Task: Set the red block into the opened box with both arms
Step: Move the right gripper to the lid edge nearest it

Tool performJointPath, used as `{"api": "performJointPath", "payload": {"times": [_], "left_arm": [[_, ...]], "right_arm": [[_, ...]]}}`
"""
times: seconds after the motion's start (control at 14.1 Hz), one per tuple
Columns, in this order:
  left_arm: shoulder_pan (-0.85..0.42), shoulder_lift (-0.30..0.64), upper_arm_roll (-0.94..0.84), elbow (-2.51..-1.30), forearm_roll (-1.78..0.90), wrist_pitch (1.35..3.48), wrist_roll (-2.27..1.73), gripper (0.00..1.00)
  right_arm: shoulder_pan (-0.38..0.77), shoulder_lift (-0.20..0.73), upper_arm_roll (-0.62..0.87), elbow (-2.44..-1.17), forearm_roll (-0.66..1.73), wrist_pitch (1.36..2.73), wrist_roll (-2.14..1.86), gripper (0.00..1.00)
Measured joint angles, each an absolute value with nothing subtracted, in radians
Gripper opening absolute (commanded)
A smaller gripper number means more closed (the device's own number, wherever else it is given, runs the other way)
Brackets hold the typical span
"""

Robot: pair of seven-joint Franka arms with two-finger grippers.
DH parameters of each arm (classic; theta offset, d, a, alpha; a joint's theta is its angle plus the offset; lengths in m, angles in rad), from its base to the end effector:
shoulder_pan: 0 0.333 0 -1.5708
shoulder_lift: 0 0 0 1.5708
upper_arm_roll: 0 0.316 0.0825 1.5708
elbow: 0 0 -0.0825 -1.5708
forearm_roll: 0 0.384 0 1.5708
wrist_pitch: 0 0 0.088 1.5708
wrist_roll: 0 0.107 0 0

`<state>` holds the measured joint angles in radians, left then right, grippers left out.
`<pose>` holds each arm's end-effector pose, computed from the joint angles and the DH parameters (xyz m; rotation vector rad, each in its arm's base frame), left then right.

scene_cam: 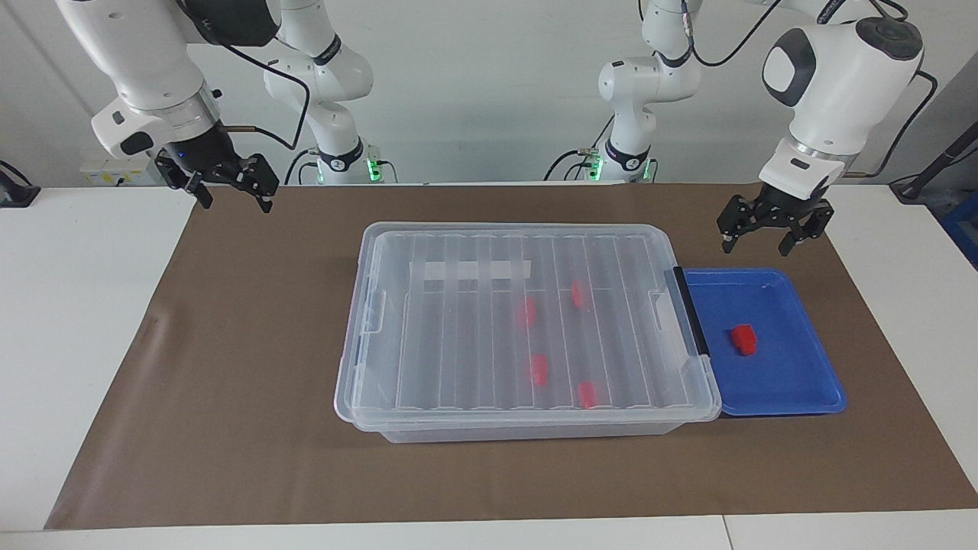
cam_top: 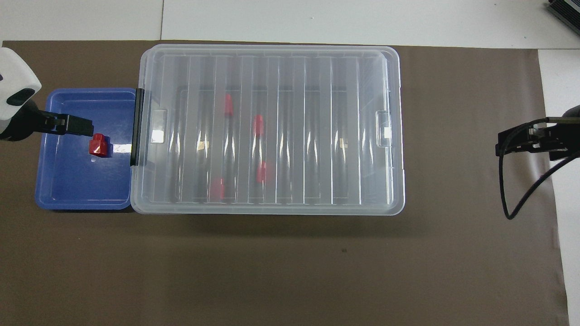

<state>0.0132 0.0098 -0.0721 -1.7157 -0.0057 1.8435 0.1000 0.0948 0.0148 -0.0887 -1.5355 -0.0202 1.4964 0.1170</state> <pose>0.5767 -0.0343 0.5746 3.1226 -0.2466 0.1852 0.5515 0.0015 0.6266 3.1109 -0.1742 -0.0817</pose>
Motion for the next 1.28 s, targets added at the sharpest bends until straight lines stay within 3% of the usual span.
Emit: {"api": "performJointPath", "payload": {"times": [0.28, 0.64, 0.99, 1.28], "left_arm": [[0.013, 0.010, -0.072, -1.716, -0.006, 1.843, 0.100, 1.00], [0.013, 0.010, -0.072, -1.716, -0.006, 1.843, 0.100, 1.00], [0.013, 0.010, -0.072, -1.716, -0.006, 1.843, 0.100, 1.00], [0.013, 0.010, -0.072, -1.716, -0.006, 1.843, 0.100, 1.00]], "right_arm": [[0.095, 0.015, -0.088, -1.536, -0.020, 1.504, 0.117, 1.00], [0.130, 0.037, -0.082, -1.618, -0.016, 1.733, 0.117, 1.00], [0.237, 0.159, -0.075, -1.644, 0.013, 1.931, 0.204, 1.00], [0.250, 0.245, -0.074, -1.647, 0.054, 2.022, 0.211, 1.00]]}}
